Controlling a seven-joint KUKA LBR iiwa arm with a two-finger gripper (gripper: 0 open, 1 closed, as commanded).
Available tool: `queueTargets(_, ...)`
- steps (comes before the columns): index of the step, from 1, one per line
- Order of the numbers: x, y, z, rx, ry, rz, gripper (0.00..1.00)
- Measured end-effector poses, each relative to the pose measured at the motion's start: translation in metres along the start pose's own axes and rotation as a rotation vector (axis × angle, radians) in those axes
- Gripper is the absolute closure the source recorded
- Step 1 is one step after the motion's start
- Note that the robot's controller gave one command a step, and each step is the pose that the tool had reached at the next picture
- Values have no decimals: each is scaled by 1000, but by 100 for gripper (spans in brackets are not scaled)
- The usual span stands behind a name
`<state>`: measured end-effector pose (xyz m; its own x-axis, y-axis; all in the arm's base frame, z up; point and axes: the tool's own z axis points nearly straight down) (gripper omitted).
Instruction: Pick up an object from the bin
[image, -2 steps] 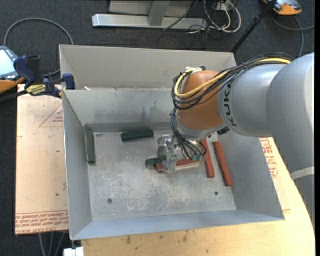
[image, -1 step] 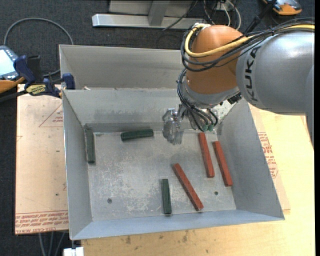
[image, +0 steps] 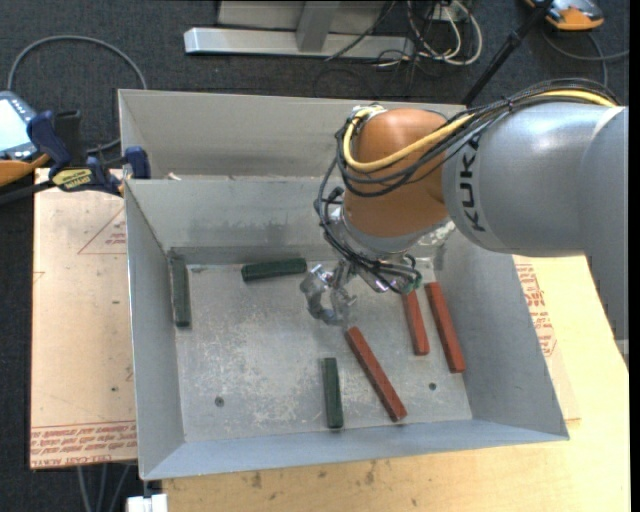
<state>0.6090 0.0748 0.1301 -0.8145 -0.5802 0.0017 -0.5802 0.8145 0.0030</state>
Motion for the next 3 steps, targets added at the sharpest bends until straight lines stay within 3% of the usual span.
queueTargets(1, -1, -1, -2, 2, -4, 1, 0)
queueTargets(2, 40, -9, -136, 9, -9, -372, 0)
queueTargets(3, 31, 0, 61, 2, -1, -805, 0)
